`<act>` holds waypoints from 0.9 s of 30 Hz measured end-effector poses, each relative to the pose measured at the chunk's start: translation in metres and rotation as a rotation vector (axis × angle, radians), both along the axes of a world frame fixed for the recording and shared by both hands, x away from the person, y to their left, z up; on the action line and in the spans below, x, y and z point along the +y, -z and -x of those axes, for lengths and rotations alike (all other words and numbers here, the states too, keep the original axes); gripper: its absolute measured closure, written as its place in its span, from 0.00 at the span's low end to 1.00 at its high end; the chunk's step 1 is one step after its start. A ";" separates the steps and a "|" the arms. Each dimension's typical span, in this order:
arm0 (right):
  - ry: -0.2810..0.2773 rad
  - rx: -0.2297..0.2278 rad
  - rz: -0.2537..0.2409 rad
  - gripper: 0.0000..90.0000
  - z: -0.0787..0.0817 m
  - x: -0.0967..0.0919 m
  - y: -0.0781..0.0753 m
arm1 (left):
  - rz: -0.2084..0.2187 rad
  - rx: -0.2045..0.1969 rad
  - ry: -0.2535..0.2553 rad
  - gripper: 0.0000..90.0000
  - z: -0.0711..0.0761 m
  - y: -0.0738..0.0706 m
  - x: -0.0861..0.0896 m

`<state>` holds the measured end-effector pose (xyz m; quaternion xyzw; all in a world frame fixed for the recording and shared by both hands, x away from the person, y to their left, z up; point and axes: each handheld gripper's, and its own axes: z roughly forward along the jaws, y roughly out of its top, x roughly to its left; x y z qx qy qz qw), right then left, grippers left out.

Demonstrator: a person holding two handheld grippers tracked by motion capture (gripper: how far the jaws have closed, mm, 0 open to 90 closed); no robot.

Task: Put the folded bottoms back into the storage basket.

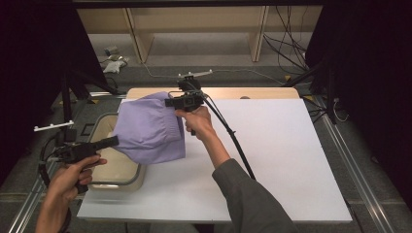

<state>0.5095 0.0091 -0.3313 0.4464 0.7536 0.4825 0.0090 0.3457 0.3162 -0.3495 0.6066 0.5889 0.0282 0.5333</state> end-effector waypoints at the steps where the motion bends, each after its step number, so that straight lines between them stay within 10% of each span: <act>1: -0.002 -0.001 -0.001 0.91 0.000 0.002 0.000 | 0.000 0.001 -0.002 0.96 0.001 0.000 0.002; 27: -0.035 0.003 0.007 0.91 0.004 0.048 -0.001 | 0.001 0.011 -0.062 0.96 0.018 0.000 0.044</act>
